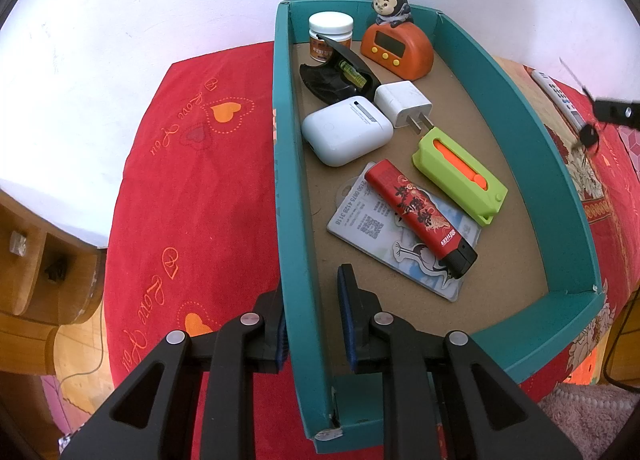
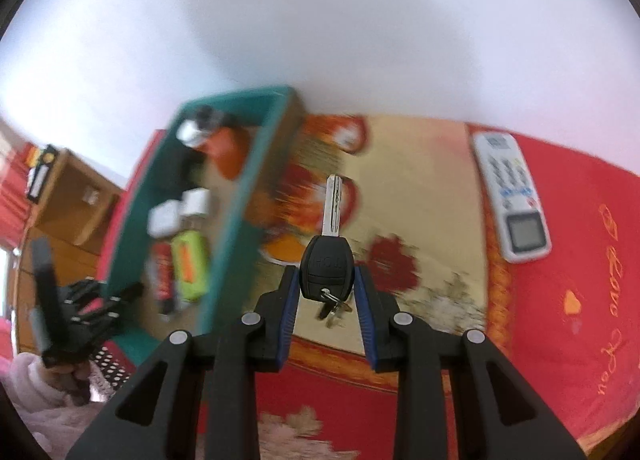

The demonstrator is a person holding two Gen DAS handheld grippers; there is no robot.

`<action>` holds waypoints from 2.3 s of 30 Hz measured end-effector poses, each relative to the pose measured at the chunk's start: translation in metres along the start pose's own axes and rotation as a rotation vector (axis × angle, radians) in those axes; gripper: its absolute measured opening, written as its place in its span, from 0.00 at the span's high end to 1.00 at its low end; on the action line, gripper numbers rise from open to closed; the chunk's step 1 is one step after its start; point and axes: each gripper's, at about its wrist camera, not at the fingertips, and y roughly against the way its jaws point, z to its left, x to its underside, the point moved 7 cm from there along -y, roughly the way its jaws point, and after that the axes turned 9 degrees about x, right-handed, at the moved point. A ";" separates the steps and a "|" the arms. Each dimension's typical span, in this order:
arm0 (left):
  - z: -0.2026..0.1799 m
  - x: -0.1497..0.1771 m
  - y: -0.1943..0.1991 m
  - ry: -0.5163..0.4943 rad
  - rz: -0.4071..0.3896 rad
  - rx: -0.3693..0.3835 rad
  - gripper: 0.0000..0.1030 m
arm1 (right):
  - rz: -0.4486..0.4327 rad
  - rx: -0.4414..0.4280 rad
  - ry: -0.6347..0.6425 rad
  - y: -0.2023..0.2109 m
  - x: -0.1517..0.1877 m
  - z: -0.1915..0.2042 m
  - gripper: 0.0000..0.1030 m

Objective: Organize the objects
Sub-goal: 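Carry the car key into the teal box beside the charger, open right tool, then move the right tool back toward the white remote control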

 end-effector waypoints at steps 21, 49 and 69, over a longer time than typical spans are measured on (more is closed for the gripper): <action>0.000 0.000 0.000 -0.001 0.000 0.000 0.80 | -0.012 -0.079 0.155 -0.036 -0.035 0.128 0.74; 0.000 0.000 0.000 0.000 0.000 0.002 0.80 | 0.048 0.074 0.274 -0.090 -0.024 0.148 0.52; 0.000 0.000 -0.001 0.000 0.001 0.000 0.80 | -0.004 0.240 0.057 -0.043 -0.033 0.002 0.42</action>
